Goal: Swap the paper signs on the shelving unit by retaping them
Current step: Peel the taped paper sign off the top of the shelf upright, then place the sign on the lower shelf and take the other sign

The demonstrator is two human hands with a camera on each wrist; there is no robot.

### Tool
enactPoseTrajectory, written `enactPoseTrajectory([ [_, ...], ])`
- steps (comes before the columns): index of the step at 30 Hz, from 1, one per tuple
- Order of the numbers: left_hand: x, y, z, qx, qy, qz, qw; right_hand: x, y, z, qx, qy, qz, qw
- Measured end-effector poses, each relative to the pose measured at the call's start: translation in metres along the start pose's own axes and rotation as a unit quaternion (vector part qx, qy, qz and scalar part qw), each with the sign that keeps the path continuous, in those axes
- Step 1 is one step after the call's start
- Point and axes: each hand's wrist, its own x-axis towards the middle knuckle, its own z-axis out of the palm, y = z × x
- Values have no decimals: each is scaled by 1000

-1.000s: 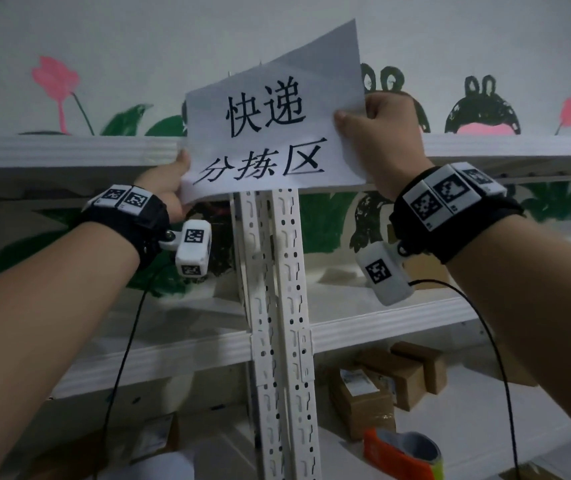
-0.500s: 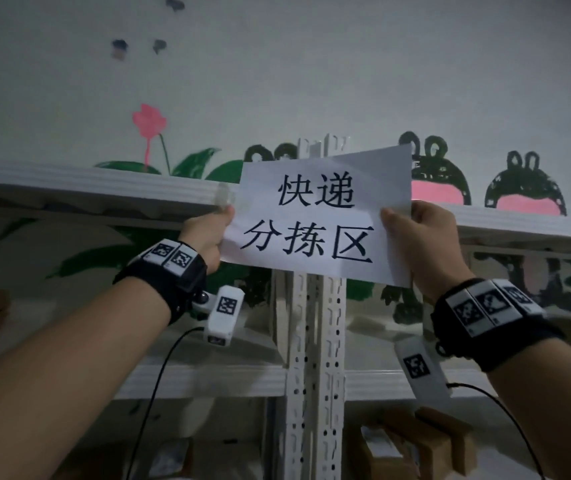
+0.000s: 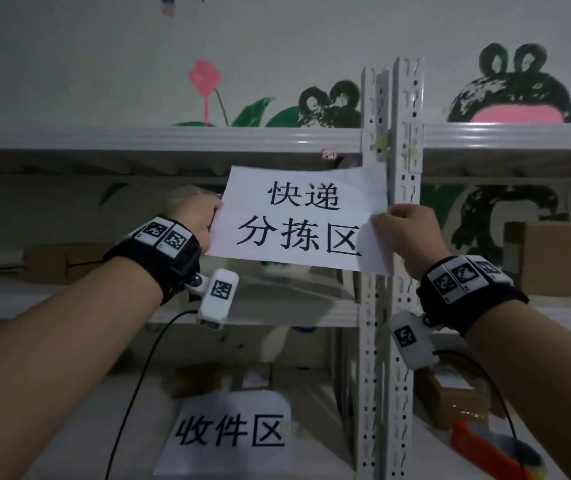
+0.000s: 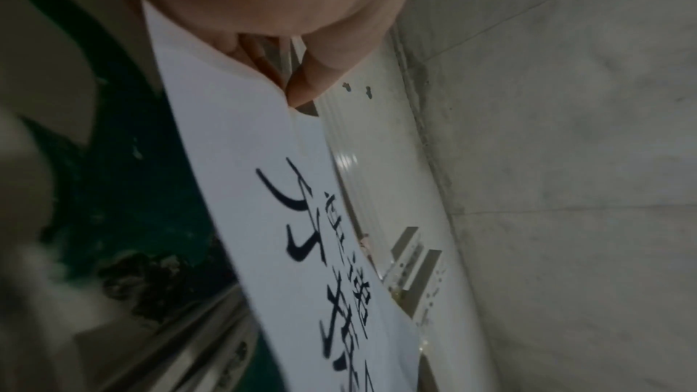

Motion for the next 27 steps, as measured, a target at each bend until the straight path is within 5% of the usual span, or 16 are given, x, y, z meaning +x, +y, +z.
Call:
enactPoseTrajectory([
  [7, -2, -29, -29, 40, 112, 38, 992, -5, 35, 59, -10, -37, 31, 999],
  [10, -8, -37, -24, 175, 154, 59, 971, -4, 45, 83, 15, -23, 48, 998],
  [18, -4, -71, 0, 423, 43, 204, 882, 21, 64, 145, -25, -7, 100, 995],
  [27, 24, -131, 19, 636, -152, 122, 746, 38, 92, 181, -94, -32, 158, 982],
])
